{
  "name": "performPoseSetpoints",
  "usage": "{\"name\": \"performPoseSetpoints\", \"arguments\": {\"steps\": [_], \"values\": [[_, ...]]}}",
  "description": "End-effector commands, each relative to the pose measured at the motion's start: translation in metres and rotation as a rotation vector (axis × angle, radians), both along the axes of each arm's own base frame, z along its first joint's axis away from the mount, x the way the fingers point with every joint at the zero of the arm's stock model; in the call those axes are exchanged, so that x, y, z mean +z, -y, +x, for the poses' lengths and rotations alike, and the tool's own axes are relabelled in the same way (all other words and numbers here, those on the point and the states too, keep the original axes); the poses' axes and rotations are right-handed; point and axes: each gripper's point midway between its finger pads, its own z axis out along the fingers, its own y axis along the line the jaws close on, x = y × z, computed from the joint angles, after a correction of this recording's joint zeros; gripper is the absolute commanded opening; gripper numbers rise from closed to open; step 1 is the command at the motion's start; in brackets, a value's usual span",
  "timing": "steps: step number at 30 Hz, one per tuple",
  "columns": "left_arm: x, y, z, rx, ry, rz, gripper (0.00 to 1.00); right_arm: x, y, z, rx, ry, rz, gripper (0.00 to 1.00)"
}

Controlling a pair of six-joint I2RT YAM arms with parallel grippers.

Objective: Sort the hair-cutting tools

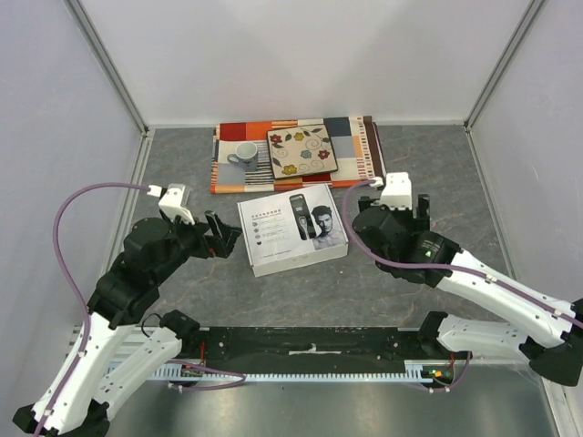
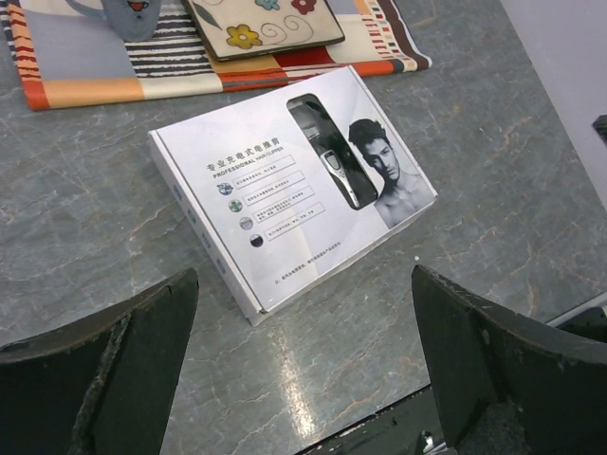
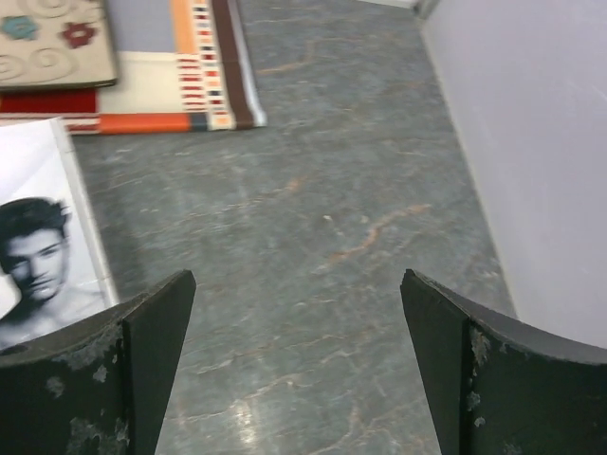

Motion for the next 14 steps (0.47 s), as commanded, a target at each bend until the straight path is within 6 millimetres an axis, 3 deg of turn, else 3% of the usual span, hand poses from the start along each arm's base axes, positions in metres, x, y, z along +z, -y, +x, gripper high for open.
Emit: {"name": "performPoseSetpoints", "arguments": {"steps": [1, 8, 14], "values": [[0.005, -0.01, 0.001, 0.025, 0.034, 0.047, 1.0, 0.021, 0.049, -0.007, -0.187, 0.102, -0.008, 0.98], [0.007, -0.008, 0.008, 0.029, 0.035, 0.055, 1.0, 0.06, 0.076, -0.019, -0.22, 0.18, 0.027, 0.98], [0.012, -0.01, 0.019, 0.07, 0.051, 0.057, 1.0, 0.066, 0.069, -0.017, -0.182, 0.158, 0.026, 0.98]]}}
